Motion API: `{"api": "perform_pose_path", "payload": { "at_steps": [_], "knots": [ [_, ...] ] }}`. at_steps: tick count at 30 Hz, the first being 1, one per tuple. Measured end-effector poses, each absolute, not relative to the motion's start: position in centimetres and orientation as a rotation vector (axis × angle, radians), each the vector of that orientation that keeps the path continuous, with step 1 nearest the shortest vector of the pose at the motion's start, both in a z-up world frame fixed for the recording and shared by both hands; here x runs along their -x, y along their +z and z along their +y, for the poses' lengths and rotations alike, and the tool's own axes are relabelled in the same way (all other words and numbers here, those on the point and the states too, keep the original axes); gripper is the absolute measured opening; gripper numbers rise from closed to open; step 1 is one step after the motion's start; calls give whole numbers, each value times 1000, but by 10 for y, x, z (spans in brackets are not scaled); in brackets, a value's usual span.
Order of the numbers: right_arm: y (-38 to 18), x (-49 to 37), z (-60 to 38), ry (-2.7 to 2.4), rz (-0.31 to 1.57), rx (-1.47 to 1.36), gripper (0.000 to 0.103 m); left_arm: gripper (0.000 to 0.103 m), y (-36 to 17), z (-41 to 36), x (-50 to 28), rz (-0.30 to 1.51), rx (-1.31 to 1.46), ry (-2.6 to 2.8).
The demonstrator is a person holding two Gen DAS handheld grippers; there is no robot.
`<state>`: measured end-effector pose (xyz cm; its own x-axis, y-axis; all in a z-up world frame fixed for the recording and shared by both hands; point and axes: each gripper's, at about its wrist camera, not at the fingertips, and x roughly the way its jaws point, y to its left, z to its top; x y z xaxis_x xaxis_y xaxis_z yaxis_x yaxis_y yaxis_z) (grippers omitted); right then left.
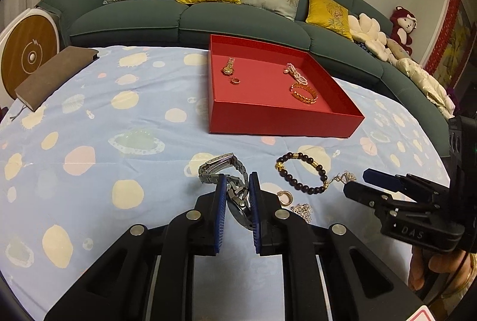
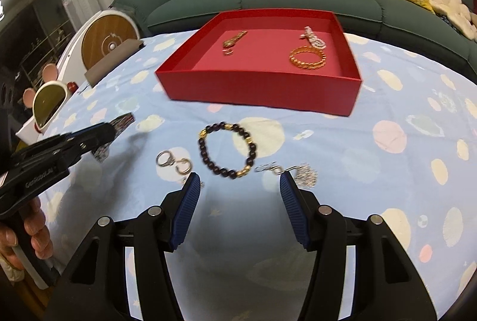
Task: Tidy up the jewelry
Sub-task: 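Grasp the silver watch with the left tool and lift it, then grasp the silver chain pendant with the right tool while the left tool holds the watch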
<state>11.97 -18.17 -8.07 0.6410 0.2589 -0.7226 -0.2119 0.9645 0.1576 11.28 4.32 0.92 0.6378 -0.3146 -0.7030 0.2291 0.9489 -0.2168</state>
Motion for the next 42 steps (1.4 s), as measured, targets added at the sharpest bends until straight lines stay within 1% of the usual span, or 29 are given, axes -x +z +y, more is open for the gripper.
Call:
{"api": "perform_pose_path", "payload": {
  "at_steps": [4, 13, 16, 17, 18, 19, 21, 22, 23, 24, 28, 29, 30, 42],
  "knots": [
    [-86, -129, -195, 223, 845, -91, 54, 12, 12, 39, -113, 827, 121, -325],
    [-105, -141, -195, 168, 870, -50, 54, 12, 15, 34, -112, 824, 113, -336],
    [-109, -144, -197, 153, 858, -37, 50, 12, 13, 35, -112, 833, 117, -339],
    [-109, -144, -196, 149, 855, -25, 47, 12, 13, 34, -112, 834, 116, -338],
    [-109, -144, -196, 145, 853, -16, 42, 12, 13, 34, -112, 833, 115, -339],
    [-109, -144, -196, 140, 849, -9, 40, 12, 13, 34, -112, 833, 114, -339],
    [-110, -144, -196, 135, 843, -2, 26, 12, 12, 35, -113, 834, 115, -341],
    [-109, -144, -197, 135, 842, 0, 24, 12, 12, 34, -113, 835, 116, -341],
    [-109, -144, -197, 136, 841, 0, 17, 12, 11, 34, -113, 836, 115, -341],
    [-110, -144, -198, 134, 839, 0, 15, 12, 11, 34, -113, 837, 115, -341],
    [-109, -142, -200, 135, 837, -1, 14, 12, 11, 34, -113, 838, 116, -343],
    [-109, -141, -201, 137, 837, -5, 12, 12, 11, 34, -113, 837, 115, -343],
    [-108, -141, -202, 139, 836, -10, 6, 12, 11, 34, -113, 837, 116, -343],
    [-82, -129, -210, 179, 780, -55, 6, 12, 20, 19, -116, 818, 121, -361]
  ]
}}
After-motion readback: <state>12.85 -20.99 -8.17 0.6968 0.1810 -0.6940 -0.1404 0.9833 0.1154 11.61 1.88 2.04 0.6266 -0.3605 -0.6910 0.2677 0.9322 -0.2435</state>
